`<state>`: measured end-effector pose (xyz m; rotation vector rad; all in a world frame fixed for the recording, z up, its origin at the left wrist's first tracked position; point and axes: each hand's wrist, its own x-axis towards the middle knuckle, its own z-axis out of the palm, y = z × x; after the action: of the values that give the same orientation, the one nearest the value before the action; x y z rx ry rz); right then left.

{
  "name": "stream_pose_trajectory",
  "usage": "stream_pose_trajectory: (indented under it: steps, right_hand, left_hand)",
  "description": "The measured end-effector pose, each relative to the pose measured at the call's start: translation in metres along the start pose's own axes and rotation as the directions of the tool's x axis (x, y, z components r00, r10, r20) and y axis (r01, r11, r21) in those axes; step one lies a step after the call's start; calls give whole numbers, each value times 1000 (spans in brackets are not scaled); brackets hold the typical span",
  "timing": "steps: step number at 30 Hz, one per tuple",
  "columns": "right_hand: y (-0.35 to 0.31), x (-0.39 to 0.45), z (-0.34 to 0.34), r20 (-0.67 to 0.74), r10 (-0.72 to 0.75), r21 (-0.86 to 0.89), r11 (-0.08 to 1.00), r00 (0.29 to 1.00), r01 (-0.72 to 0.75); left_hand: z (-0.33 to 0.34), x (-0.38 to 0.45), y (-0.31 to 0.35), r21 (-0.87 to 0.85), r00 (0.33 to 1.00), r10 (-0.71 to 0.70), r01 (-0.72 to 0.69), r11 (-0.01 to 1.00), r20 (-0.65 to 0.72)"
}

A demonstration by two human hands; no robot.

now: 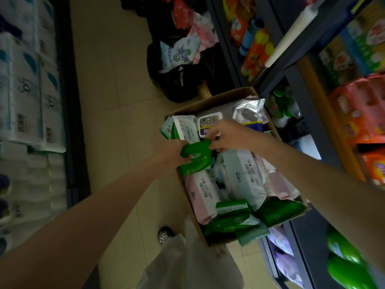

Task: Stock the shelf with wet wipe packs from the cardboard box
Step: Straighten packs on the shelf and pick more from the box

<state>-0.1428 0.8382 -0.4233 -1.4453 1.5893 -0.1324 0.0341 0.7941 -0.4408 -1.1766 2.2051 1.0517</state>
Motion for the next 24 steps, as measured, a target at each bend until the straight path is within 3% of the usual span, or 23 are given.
stream_pose_trajectory:
  steps: [3, 6, 8, 11, 15, 18, 20, 22, 24]
  right_hand:
    - [16, -26, 24, 292, 169, -256, 962, 941, -93]
    - [22, -50, 68, 514, 392, -443, 883, 763, -156]
    - [23, -59, 92, 494, 431, -513, 845, 755, -147]
    - [16, -66, 115, 338, 408, -663, 743, 848, -93]
    - [-1, -75, 114, 107, 346, -781, 609, 932, -137]
    - [-17, -80, 95, -119, 234, -720, 649, 965, -246]
    - [-35, -80, 76, -281, 182, -569, 759, 942, -316]
    - [-60, -83, 49, -446, 175, -251, 917, 878, -310]
    - [-89, -88, 16, -554, 233, 153, 972, 799, -177]
  left_hand:
    - [11, -15, -15, -13, 997, -48, 49, 999, 60]
    - [22, -33, -26, -71, 991, -71, 79, 994, 110]
    - [27, -45, -28, -110, 991, -73, 86, 990, 114]
    - [25, -60, -27, -172, 994, -92, 101, 980, 60]
    - [9, -82, -31, -238, 991, -132, 124, 963, -20]
    - [-6, -108, -39, -284, 976, -192, 156, 946, -104]
    - [-16, -126, -45, -363, 961, -240, 177, 915, -136]
    - [-31, -143, -47, -508, 936, -313, 192, 840, -162]
    - [-52, -159, -46, -648, 909, -372, 171, 742, -187]
